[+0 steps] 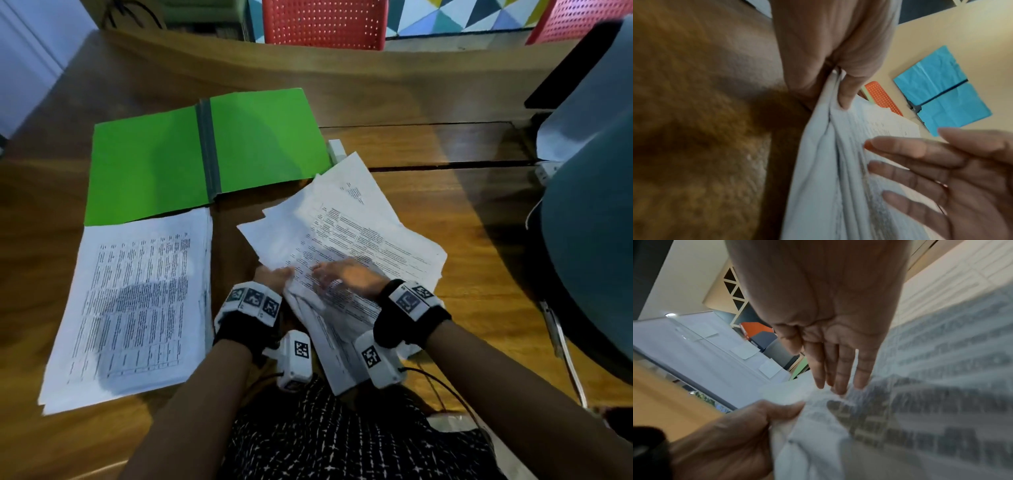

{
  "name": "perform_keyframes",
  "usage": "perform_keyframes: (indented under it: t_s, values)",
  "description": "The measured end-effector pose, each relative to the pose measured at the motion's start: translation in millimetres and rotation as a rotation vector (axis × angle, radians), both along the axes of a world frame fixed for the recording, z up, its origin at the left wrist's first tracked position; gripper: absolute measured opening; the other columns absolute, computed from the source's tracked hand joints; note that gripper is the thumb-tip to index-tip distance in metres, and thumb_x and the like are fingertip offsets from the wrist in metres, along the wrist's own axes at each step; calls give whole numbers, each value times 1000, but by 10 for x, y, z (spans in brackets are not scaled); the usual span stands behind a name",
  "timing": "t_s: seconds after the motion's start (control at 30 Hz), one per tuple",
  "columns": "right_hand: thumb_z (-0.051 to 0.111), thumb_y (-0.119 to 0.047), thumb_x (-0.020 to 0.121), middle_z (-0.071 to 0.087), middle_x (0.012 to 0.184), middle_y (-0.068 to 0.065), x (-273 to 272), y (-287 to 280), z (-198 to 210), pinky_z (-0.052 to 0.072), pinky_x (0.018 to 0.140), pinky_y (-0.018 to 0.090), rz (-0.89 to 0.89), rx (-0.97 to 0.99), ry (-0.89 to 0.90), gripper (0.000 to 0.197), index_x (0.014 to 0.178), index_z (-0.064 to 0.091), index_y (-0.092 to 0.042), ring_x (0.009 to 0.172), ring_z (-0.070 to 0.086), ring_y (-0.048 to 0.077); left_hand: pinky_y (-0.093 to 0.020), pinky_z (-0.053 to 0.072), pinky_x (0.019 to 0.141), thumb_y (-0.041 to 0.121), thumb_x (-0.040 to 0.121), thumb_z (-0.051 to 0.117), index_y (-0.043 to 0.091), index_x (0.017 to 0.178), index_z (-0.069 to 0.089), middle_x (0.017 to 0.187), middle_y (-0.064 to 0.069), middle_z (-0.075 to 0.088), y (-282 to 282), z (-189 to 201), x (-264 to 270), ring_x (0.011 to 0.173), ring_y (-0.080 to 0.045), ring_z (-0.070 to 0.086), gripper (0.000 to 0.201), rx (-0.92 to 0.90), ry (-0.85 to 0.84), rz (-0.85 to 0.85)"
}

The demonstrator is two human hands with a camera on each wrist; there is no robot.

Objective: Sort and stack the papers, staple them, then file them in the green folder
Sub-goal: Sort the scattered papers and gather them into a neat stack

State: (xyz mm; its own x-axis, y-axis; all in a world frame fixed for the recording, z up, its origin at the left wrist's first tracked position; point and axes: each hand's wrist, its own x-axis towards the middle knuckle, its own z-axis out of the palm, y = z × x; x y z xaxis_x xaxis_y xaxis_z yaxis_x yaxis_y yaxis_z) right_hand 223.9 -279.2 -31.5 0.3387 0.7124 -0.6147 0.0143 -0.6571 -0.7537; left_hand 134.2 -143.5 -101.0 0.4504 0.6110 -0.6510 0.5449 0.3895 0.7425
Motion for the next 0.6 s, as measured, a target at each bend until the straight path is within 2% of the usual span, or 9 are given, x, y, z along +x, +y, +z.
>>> perform_keyframes:
  t_s: [0.07,0.1,0.13,0.2,0.27,0.37,0.43,0.53,0.6]
  values:
    - [45,-20,95,54,133,17,155,-13,10,34,106,36,-59,-3,-197,35,122,57,-2,118,51,26,-23,50,83,17,74,73,-7,112,55,110,-6,59,29,12,-35,104,-22,54,48,114,45,-52]
    - [47,-16,93,52,135,16,271,-27,3,33,107,36,-99,-11,-351,33,122,57,-2,124,48,28,-20,48,76,20,70,74,-6,108,57,102,-4,57,48,61,-37,101,-20,51,49,135,27,-82]
    - [51,-15,90,49,137,15,415,-62,-28,33,108,37,-148,-37,-509,35,123,55,-3,128,45,30,-22,45,76,24,69,73,-6,111,57,104,-3,56,56,118,-38,101,-19,50,54,173,17,-100]
    - [59,-23,85,41,143,14,625,-159,-91,30,111,43,-201,-149,-699,51,133,45,-10,132,38,32,-32,45,91,30,72,70,-7,123,50,123,-11,58,98,233,-27,113,-26,56,66,261,62,-104]
    - [66,-28,82,36,147,16,730,-250,-154,28,113,47,-191,-210,-598,68,140,33,-12,134,35,33,-35,44,92,26,78,71,-7,126,48,130,-21,56,156,272,-22,120,-35,54,63,296,85,-104]
    - [71,-29,78,40,145,19,665,-300,-240,37,108,41,-171,-213,-410,79,140,29,-4,129,42,33,-27,38,80,22,85,67,-9,123,50,124,-21,59,177,282,-13,113,-30,57,52,255,72,-38]
    - [69,-27,80,47,139,21,639,-313,-327,39,103,37,-177,-226,-405,68,135,39,2,125,47,32,-24,39,75,24,86,65,-8,114,57,102,-13,59,153,244,-20,99,-23,57,44,189,49,28]
    - [60,-19,87,52,135,24,683,-396,-354,40,100,35,-411,-169,-402,49,127,49,8,124,50,34,-9,39,45,26,90,58,-9,84,63,84,-9,57,155,210,-85,70,-19,51,36,166,15,33]
    - [58,-16,88,53,131,26,724,-499,-313,39,98,34,-532,-170,-522,39,119,55,8,123,48,36,-7,38,41,25,93,55,-12,102,64,90,-10,59,161,222,-118,68,-17,53,40,164,4,24]
